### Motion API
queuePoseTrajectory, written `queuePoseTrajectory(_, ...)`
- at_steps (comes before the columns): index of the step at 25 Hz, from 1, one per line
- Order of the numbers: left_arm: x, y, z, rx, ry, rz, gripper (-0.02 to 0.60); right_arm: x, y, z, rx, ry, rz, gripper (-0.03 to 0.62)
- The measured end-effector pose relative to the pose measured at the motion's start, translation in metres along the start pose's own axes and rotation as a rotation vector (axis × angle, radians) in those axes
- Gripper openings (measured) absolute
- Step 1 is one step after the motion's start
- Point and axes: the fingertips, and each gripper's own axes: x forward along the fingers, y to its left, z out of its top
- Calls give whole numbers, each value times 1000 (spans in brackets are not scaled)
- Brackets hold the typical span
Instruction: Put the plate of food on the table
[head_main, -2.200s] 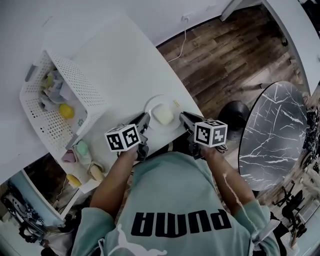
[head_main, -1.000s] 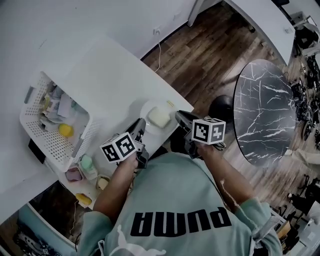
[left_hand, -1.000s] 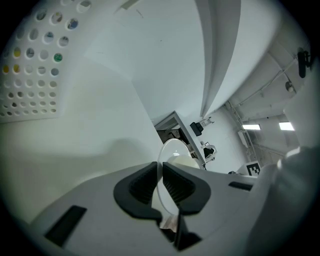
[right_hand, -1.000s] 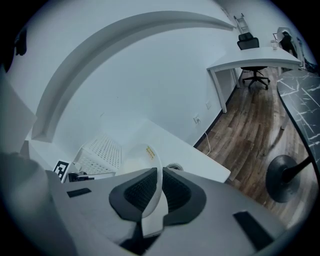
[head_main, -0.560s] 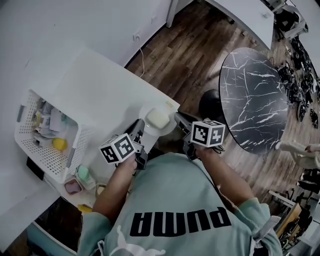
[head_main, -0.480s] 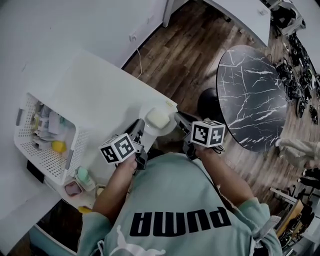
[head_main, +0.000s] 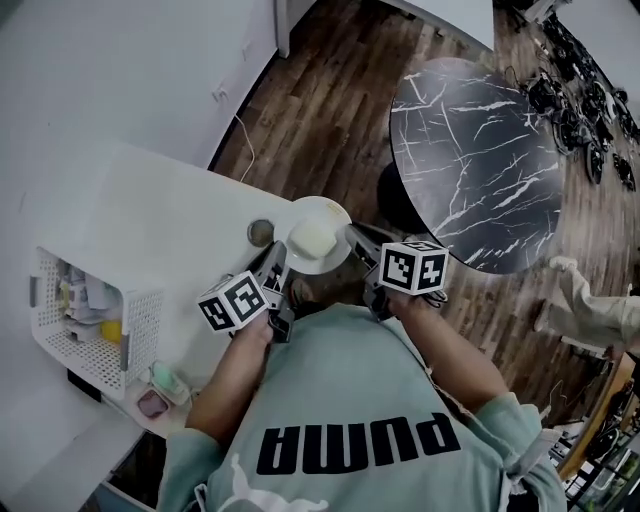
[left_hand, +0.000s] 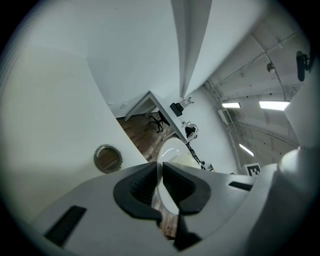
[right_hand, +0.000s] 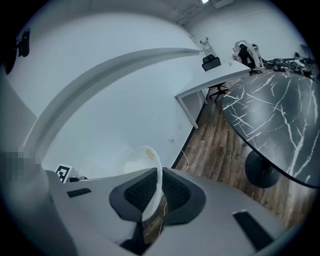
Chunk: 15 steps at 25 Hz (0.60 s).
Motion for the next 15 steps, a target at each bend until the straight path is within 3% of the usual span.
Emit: queuePoseTrajectory(15, 102, -102, -51, 136, 159, -70, 40, -96, -117, 28, 154, -168, -78, 38)
